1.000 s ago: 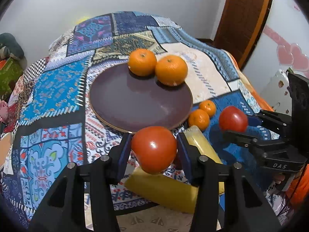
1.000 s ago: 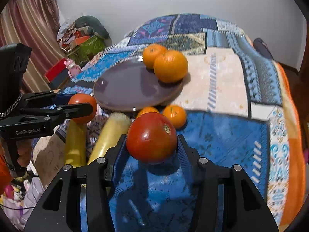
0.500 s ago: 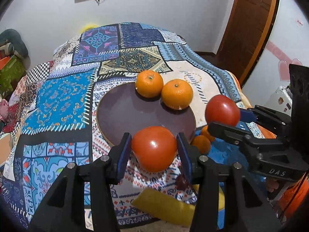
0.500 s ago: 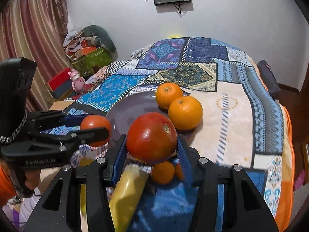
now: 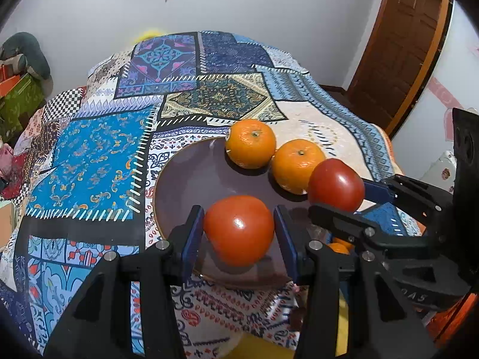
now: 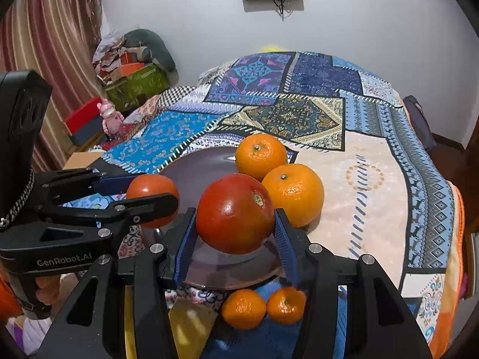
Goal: Organize fruits
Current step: 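Carry both red tomatoes onto the plate beside the oranges and release them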
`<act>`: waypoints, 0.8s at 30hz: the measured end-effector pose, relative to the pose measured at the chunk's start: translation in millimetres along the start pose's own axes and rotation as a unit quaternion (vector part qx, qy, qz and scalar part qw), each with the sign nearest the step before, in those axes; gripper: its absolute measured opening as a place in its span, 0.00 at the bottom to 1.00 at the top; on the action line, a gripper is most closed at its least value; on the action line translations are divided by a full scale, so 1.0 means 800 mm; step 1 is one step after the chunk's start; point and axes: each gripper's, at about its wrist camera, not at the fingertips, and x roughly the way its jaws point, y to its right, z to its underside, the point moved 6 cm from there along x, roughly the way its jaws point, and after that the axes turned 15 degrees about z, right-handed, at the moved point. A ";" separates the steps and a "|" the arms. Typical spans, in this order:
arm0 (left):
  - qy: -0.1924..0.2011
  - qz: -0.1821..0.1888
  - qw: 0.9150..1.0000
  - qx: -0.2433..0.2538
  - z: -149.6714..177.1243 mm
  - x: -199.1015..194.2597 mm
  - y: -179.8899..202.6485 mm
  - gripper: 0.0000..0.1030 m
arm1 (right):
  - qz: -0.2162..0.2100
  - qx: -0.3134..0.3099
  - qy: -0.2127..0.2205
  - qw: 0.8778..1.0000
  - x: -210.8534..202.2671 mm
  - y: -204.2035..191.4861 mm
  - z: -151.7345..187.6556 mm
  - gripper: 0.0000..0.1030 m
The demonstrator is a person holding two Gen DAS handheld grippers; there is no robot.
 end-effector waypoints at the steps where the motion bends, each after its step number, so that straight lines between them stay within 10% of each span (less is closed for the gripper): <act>1: -0.004 -0.001 1.000 -0.001 -0.001 0.004 -0.003 0.46 | 0.001 -0.003 -0.003 1.000 0.004 -0.001 0.000 0.45; 24: -0.013 0.001 1.000 -0.025 -0.034 0.055 -0.043 0.46 | -0.005 -0.043 -0.029 0.999 0.051 -0.022 -0.003 0.45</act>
